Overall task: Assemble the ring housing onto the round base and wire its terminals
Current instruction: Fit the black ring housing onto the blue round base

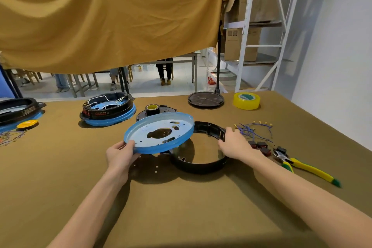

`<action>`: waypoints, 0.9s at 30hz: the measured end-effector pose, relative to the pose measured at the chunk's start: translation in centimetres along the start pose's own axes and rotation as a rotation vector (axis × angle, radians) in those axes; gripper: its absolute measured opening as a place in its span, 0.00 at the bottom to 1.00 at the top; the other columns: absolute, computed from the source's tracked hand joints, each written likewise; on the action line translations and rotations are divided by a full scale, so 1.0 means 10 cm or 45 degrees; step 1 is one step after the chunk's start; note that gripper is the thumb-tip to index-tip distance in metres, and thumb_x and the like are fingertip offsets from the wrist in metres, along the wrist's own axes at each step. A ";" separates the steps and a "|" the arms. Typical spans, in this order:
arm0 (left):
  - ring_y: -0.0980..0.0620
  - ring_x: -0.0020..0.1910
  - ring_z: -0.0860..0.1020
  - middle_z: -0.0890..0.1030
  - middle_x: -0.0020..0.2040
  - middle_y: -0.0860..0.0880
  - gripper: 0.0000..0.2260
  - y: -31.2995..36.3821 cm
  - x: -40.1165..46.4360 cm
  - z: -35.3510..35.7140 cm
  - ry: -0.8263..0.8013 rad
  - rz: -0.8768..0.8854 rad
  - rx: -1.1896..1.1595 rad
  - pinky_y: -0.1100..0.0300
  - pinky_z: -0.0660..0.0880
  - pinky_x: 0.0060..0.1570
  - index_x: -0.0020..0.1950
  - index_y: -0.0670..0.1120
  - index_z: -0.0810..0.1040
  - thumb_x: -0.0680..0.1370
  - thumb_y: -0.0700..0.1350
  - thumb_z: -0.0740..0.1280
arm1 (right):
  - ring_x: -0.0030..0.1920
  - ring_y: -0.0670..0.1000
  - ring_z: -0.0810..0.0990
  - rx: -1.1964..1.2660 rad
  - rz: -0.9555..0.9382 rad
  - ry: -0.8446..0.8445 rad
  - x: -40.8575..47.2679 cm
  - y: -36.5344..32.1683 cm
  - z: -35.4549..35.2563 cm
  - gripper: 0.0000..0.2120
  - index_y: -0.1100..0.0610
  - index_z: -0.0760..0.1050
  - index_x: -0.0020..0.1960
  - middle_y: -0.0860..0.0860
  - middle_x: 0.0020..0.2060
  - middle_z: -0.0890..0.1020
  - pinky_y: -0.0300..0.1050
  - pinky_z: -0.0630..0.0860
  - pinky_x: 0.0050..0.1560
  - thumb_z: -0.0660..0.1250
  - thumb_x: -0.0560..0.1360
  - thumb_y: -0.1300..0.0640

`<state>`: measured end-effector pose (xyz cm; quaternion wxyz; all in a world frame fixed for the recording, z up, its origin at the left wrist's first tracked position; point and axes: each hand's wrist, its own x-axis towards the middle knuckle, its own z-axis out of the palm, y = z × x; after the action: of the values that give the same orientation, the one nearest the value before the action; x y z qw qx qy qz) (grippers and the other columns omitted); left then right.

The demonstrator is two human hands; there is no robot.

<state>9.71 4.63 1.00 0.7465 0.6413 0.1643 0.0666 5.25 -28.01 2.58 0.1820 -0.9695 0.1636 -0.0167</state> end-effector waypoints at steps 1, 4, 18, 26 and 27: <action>0.48 0.57 0.79 0.78 0.63 0.45 0.21 0.01 -0.06 0.06 -0.027 0.034 0.002 0.60 0.80 0.43 0.75 0.40 0.71 0.82 0.38 0.68 | 0.64 0.63 0.76 0.029 -0.011 0.027 -0.03 0.00 0.01 0.21 0.61 0.66 0.69 0.62 0.65 0.73 0.59 0.75 0.64 0.60 0.84 0.47; 0.50 0.57 0.79 0.78 0.59 0.49 0.20 0.05 -0.22 0.27 -0.041 0.168 0.087 0.62 0.81 0.39 0.73 0.42 0.73 0.81 0.40 0.69 | 0.57 0.62 0.78 0.001 -0.086 0.099 -0.13 0.00 -0.01 0.16 0.60 0.71 0.57 0.59 0.54 0.78 0.58 0.76 0.57 0.54 0.85 0.47; 0.50 0.65 0.76 0.77 0.68 0.48 0.19 -0.07 -0.33 0.41 -0.150 0.508 0.520 0.56 0.79 0.56 0.74 0.47 0.72 0.84 0.47 0.65 | 0.42 0.51 0.82 0.532 -0.025 0.112 0.05 -0.13 -0.26 0.05 0.59 0.76 0.54 0.54 0.44 0.82 0.48 0.78 0.36 0.66 0.78 0.59; 0.46 0.74 0.68 0.69 0.75 0.46 0.23 -0.17 -0.31 0.33 -0.237 0.462 0.843 0.46 0.68 0.73 0.78 0.47 0.68 0.84 0.47 0.65 | 0.23 0.50 0.76 0.989 0.281 0.164 0.17 0.16 -0.46 0.09 0.67 0.76 0.56 0.58 0.32 0.80 0.41 0.73 0.23 0.58 0.80 0.67; 0.44 0.74 0.69 0.69 0.76 0.44 0.25 -0.20 -0.31 0.33 -0.237 0.379 0.862 0.44 0.68 0.74 0.79 0.45 0.65 0.83 0.48 0.66 | 0.23 0.50 0.77 1.083 0.308 0.158 0.16 0.18 -0.45 0.08 0.68 0.74 0.56 0.60 0.34 0.80 0.41 0.76 0.23 0.58 0.81 0.68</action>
<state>7.68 0.26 -0.03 0.4862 0.8718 0.0135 0.0579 5.75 -31.68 6.03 0.5550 -0.7794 0.2650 -0.1191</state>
